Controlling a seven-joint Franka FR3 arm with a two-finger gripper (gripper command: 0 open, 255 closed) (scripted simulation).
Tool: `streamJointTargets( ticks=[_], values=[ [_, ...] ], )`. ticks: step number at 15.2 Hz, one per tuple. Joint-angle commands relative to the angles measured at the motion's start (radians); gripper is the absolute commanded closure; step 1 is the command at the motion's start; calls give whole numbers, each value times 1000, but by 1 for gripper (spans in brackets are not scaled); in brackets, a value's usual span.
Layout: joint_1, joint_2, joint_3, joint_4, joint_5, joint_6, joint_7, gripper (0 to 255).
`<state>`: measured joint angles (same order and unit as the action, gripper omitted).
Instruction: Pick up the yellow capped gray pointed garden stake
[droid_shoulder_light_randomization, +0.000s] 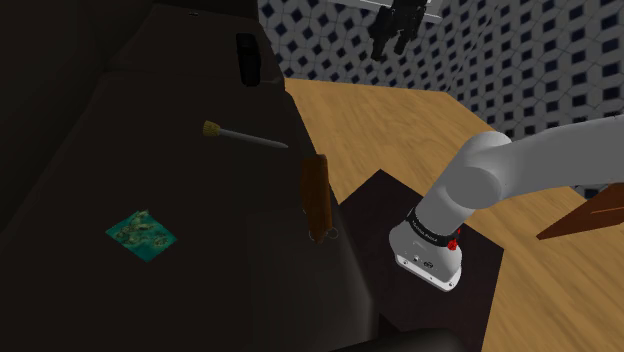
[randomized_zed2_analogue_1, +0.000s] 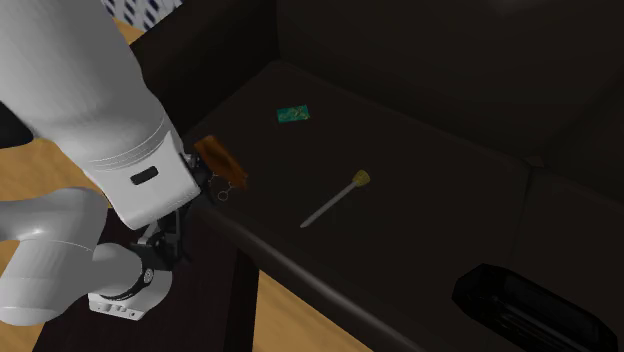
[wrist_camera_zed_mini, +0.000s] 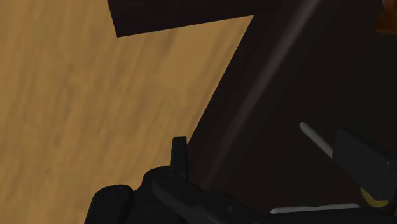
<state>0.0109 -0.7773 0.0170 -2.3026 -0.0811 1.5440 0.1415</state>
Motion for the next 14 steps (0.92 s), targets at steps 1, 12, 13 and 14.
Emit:
streamJointTargets(
  ticks=[1, 12, 13, 14],
  values=[
    [0, 0, 0, 0, 0, 0, 0, 0],
    [97, 271, -5, -62, 14, 362, -165, 0],
    [105, 300, -4, -61, 16, 392, -180, 0],
    [114, 330, -3, -58, 18, 421, -195, 0]
  ],
)
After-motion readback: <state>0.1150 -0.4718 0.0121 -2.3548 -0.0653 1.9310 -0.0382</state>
